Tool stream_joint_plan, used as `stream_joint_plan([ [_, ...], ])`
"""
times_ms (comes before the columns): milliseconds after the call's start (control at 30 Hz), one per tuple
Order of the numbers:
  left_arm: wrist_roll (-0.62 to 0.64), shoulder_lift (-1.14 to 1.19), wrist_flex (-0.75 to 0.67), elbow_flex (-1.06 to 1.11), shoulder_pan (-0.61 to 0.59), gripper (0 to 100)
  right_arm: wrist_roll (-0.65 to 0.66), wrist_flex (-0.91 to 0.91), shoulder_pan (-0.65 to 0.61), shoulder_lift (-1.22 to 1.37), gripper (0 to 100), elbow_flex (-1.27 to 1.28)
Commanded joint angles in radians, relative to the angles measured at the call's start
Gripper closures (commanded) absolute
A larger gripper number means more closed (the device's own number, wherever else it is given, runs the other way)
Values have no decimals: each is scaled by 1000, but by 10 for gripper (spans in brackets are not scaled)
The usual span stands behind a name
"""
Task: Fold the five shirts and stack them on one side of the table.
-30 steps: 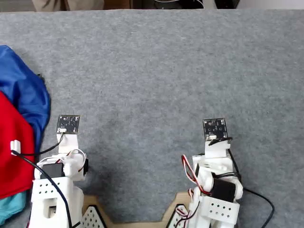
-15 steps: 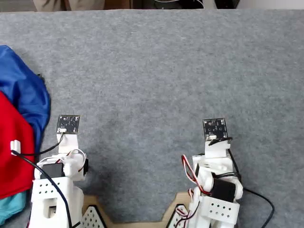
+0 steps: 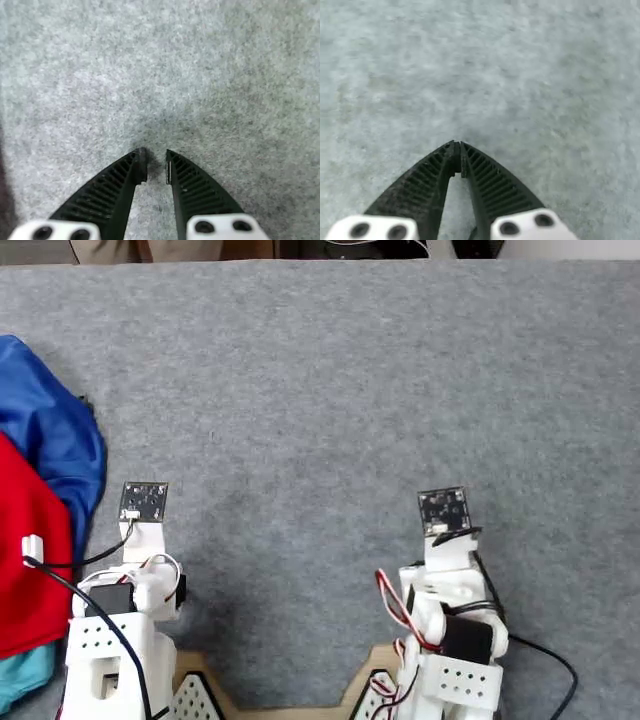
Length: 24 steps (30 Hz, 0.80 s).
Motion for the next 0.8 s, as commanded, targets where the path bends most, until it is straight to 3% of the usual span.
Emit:
stream_joint_plan([
  [0, -2, -1, -26, -31, -44, 909, -11, -100, 12, -96, 993, -97],
  [233, -120, -1, -26, -364, -287, 911, -3, -295, 30, -96, 993, -394],
  [767, -123, -2, -32, -1347, -672, 911, -2, -865, 30, -84, 994, -909],
])
